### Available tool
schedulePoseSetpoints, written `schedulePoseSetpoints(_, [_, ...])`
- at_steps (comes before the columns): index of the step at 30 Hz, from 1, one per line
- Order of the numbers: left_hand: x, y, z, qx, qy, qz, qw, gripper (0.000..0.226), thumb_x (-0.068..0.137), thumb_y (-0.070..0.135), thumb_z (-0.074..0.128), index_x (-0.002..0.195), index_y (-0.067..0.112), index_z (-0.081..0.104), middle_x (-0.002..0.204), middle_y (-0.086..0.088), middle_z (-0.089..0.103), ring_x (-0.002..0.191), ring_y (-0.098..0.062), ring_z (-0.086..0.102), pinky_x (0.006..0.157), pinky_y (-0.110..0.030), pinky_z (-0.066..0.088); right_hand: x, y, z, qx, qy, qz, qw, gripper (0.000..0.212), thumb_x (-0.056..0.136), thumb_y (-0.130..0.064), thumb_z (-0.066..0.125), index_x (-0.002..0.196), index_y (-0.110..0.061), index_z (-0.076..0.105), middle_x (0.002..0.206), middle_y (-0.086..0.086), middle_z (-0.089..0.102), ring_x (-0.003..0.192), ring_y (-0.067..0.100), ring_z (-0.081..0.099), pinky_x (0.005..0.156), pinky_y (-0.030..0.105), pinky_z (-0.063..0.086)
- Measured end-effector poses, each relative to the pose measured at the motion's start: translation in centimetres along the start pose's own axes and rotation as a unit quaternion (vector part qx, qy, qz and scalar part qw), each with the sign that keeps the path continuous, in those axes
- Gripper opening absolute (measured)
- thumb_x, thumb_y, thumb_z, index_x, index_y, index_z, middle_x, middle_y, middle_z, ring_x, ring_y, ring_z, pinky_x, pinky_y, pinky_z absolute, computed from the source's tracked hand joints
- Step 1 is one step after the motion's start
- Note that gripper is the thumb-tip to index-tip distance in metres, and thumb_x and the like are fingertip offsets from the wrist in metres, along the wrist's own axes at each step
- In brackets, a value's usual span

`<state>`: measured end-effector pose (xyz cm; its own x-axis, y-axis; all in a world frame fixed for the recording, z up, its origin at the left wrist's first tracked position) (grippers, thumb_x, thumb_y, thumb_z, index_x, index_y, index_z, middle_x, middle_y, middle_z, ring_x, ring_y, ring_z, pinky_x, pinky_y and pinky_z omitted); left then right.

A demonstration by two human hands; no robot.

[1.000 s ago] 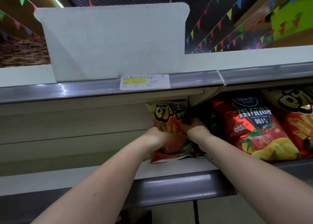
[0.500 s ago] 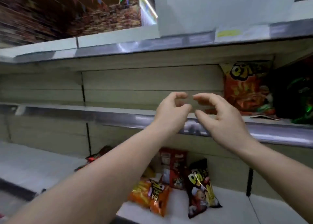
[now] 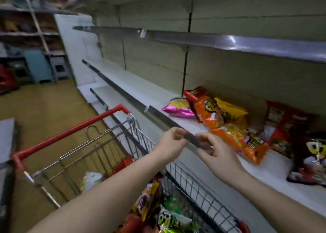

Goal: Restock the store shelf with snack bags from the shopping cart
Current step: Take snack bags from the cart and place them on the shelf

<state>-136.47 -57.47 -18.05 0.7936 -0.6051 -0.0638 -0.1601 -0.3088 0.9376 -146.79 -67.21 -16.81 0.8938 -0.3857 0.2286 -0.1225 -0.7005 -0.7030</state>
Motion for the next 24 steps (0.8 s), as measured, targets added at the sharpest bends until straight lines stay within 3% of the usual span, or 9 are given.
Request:
schedulePoseSetpoints(2, [-0.6, -4.1, -0.5, 0.022, 0.009, -0.059, 0.998, 0.02, 0.092, 0.013, 0.055, 0.112, 0.018, 0.056, 0.102, -0.002, 0.055, 0.093, -0.015, 0.054, 0.081, -0.025, 0.043, -0.1, 1.7, 3.3, -0.007, -0.061, 0.043, 0.997, 0.039, 0.089, -0.016, 0.058, 0.126, -0.023, 0.05, 0.121, -0.007, 0.054, 0.108, 0.007, 0.052, 0.091, 0.023, 0.045])
schedulePoseSetpoints(5, [-1.8, -9.0, -1.4, 0.063, 0.033, -0.133, 0.988, 0.022, 0.093, 0.014, 0.053, 0.115, 0.015, 0.056, 0.106, -0.003, 0.058, 0.089, -0.014, 0.055, 0.074, -0.02, 0.042, -0.4, 4.1, 7.6, -0.009, -0.153, 0.091, 0.984, 0.043, 0.089, -0.018, 0.058, 0.13, -0.02, 0.048, 0.127, -0.001, 0.055, 0.109, 0.012, 0.055, 0.092, 0.026, 0.044])
schedulePoseSetpoints(11, [-5.3, -16.9, -2.7, 0.157, 0.084, -0.263, 0.948, 0.038, 0.093, 0.024, 0.056, 0.129, 0.015, 0.051, 0.124, -0.007, 0.06, 0.11, -0.024, 0.058, 0.084, -0.026, 0.044, -2.1, 8.5, 14.5, 0.01, -0.3, 0.168, 0.939, 0.053, 0.088, -0.021, 0.06, 0.137, -0.016, 0.04, 0.136, 0.008, 0.048, 0.115, 0.022, 0.054, 0.09, 0.034, 0.047])
schedulePoseSetpoints(15, [-7.0, -21.2, -3.3, 0.166, 0.126, -0.305, 0.929, 0.042, 0.088, 0.024, 0.058, 0.129, 0.014, 0.052, 0.127, -0.016, 0.057, 0.111, -0.033, 0.058, 0.09, -0.033, 0.046, -2.4, 9.7, 17.9, -0.007, -0.362, 0.171, 0.916, 0.054, 0.089, -0.026, 0.06, 0.138, -0.019, 0.039, 0.139, 0.005, 0.046, 0.12, 0.021, 0.05, 0.09, 0.027, 0.04])
schedulePoseSetpoints(19, [-7.3, -24.4, -4.5, 0.174, 0.153, -0.315, 0.92, 0.043, 0.087, 0.02, 0.059, 0.129, 0.017, 0.05, 0.129, -0.014, 0.053, 0.118, -0.029, 0.052, 0.093, -0.032, 0.041, -1.9, 10.2, 21.2, -0.033, -0.398, 0.163, 0.902, 0.057, 0.089, -0.029, 0.06, 0.139, -0.018, 0.036, 0.138, 0.008, 0.047, 0.123, 0.022, 0.048, 0.099, 0.032, 0.039])
schedulePoseSetpoints(24, [-5.2, -27.3, -7.3, 0.17, 0.18, -0.291, 0.924, 0.049, 0.089, 0.015, 0.057, 0.136, 0.013, 0.043, 0.13, -0.013, 0.053, 0.119, -0.028, 0.051, 0.095, -0.03, 0.04, -0.7, 10.0, 25.3, -0.02, -0.398, 0.185, 0.898, 0.058, 0.09, -0.03, 0.058, 0.141, -0.017, 0.033, 0.138, 0.007, 0.045, 0.121, 0.023, 0.049, 0.087, 0.029, 0.04])
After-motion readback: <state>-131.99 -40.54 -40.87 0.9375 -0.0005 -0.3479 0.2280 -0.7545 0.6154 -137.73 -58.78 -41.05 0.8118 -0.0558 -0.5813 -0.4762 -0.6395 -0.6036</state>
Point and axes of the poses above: each hand's wrist, its own x-axis towards the middle knuckle, its own z-axis out of the palm, y = z × x, the point moved 3 cm from there along x, towards the middle knuckle
